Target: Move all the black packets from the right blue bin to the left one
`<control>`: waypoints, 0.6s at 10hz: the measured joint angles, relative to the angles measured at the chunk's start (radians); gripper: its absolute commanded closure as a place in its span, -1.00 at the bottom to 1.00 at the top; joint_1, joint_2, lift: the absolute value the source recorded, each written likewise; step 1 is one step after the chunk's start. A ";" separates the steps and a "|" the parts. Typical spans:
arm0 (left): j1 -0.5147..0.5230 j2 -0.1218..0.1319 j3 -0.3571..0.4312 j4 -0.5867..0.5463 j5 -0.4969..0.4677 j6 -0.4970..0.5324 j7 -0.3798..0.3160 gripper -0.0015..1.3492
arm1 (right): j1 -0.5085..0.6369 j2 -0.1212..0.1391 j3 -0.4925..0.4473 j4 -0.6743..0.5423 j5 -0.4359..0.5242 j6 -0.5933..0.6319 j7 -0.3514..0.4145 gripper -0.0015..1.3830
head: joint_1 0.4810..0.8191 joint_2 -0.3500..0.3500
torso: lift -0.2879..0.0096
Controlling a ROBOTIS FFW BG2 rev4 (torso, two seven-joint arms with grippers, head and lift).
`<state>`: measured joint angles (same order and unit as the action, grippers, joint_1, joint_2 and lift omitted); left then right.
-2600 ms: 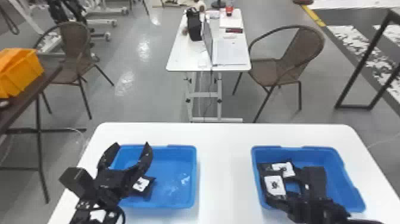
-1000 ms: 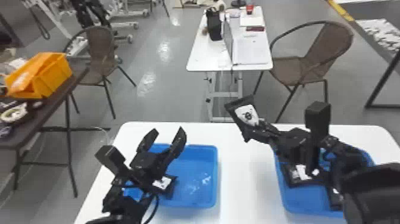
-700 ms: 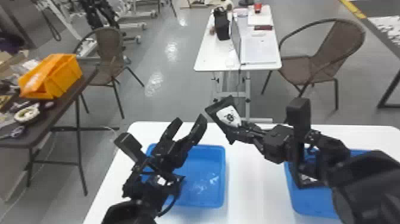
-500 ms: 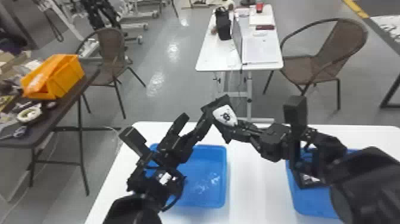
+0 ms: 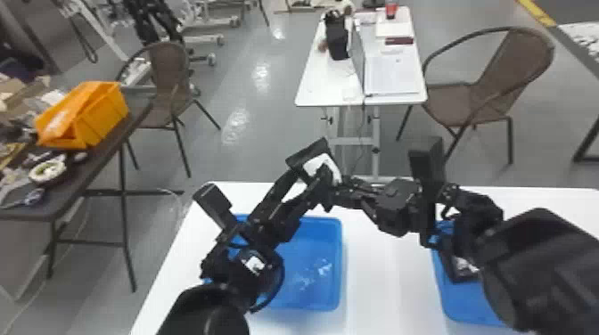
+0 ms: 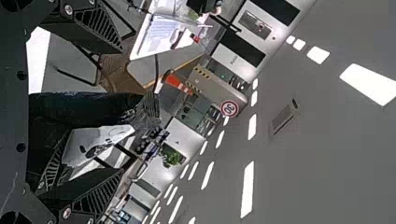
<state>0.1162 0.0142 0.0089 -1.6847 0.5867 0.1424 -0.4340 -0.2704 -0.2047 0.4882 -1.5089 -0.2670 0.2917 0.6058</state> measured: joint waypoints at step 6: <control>-0.001 0.000 -0.019 0.022 0.050 -0.086 0.009 0.80 | -0.001 0.015 -0.002 0.028 -0.015 -0.014 0.001 0.57 | 0.27 0.59 | 0.94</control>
<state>0.1149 0.0138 -0.0106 -1.6623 0.6369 0.0562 -0.4251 -0.2712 -0.1892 0.4859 -1.4812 -0.2816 0.2779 0.6064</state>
